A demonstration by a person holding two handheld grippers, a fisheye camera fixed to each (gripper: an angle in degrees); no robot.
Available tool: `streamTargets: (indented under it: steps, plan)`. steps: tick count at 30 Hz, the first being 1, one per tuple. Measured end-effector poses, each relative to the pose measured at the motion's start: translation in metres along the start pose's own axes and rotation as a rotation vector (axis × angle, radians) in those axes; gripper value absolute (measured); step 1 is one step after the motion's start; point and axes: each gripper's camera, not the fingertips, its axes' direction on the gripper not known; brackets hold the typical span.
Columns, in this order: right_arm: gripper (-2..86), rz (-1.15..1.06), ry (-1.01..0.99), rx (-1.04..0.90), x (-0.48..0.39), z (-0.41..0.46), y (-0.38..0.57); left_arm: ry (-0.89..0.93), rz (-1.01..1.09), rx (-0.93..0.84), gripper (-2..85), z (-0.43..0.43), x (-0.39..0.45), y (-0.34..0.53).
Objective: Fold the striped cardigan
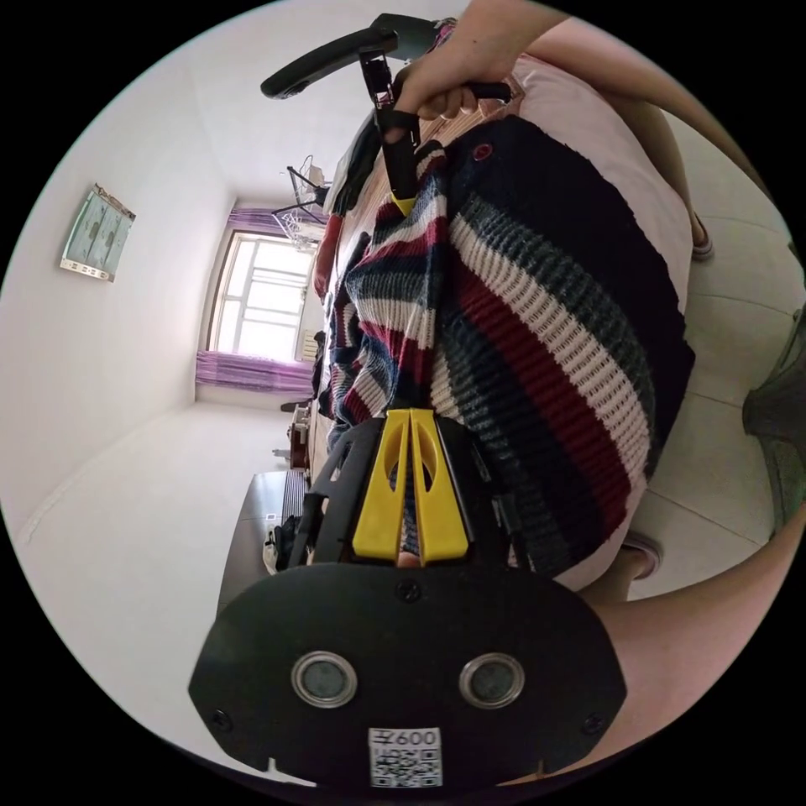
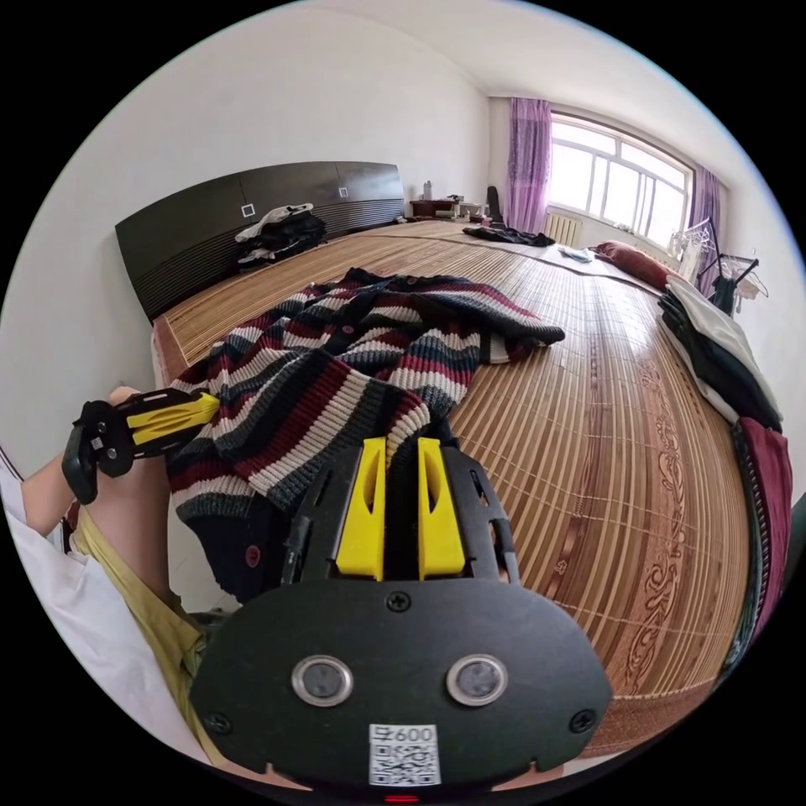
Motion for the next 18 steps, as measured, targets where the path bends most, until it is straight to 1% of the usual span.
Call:
streamTargets:
  steps: [8, 15, 17, 18]
  plan:
    - [3.4, 0.022, -0.03, 0.0, -0.006, 0.013, 0.002, -0.004, -0.01, -0.039, 0.1, 0.01, -0.023, 0.01]
    - [3.4, -0.003, -0.002, 0.002, -0.024, 0.023, 0.006, -0.007, -0.014, -0.059, 0.3, 0.029, -0.037, 0.032]
    - [3.3, -0.011, 0.013, 0.0, -0.03, 0.027, 0.008, 0.052, -0.061, -0.104, 0.4, 0.038, -0.054, 0.034]
    - [3.2, -0.01, 0.012, -0.004, -0.031, 0.028, 0.008, 0.149, -0.12, -0.155, 0.5, 0.042, -0.077, 0.032]
